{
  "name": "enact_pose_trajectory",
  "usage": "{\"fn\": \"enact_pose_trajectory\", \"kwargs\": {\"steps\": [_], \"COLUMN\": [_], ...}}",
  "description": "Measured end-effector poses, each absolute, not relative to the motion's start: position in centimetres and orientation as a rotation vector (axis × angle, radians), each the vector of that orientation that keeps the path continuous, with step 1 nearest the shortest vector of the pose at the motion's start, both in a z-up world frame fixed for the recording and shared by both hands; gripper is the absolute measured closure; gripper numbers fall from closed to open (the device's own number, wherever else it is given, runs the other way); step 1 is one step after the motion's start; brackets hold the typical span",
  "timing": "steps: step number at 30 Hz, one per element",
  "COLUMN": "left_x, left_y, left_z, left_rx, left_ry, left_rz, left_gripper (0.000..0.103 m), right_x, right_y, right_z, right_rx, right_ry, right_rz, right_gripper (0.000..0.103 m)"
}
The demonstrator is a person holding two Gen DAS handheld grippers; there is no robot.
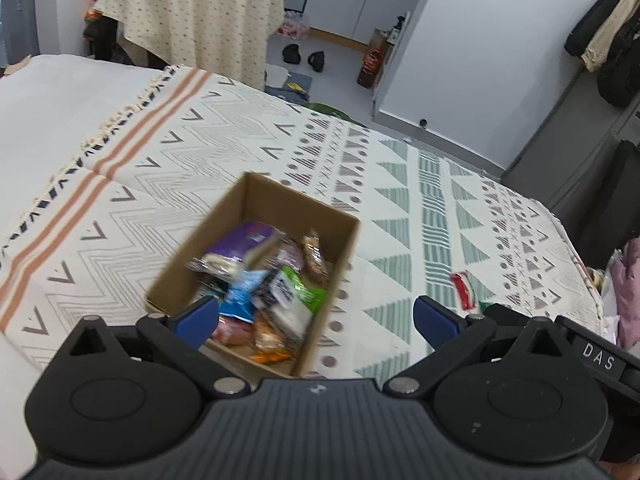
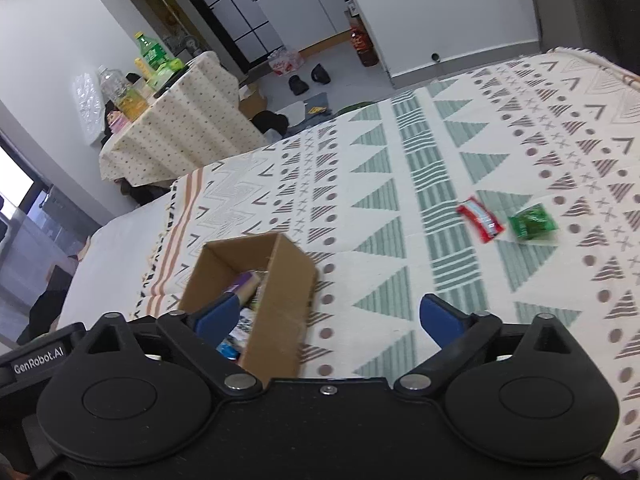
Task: Organize snacks
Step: 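Move both tools toward the red bar and green candy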
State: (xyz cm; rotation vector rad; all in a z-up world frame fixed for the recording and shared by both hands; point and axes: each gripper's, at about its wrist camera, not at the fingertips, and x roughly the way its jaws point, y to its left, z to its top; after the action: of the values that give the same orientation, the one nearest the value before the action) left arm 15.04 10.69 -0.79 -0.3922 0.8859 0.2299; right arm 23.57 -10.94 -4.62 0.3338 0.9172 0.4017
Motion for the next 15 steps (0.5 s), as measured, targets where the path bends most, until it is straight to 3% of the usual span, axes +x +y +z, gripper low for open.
{"fn": "enact_pose_trajectory", "kwargs": {"steps": [15], "left_x": [15.7], "left_y": [4.4], "left_z": [-0.2], "left_rx": [-0.376], "left_ry": [0.863], "left_rz": [0.199], "left_gripper": [0.000], "right_x": [22.7], "right_y": [-18.6], "right_z": [-4.9], "right_rx": [0.330], "right_ry": [0.874], "right_rz": [0.346], "right_gripper": [0.000]}}
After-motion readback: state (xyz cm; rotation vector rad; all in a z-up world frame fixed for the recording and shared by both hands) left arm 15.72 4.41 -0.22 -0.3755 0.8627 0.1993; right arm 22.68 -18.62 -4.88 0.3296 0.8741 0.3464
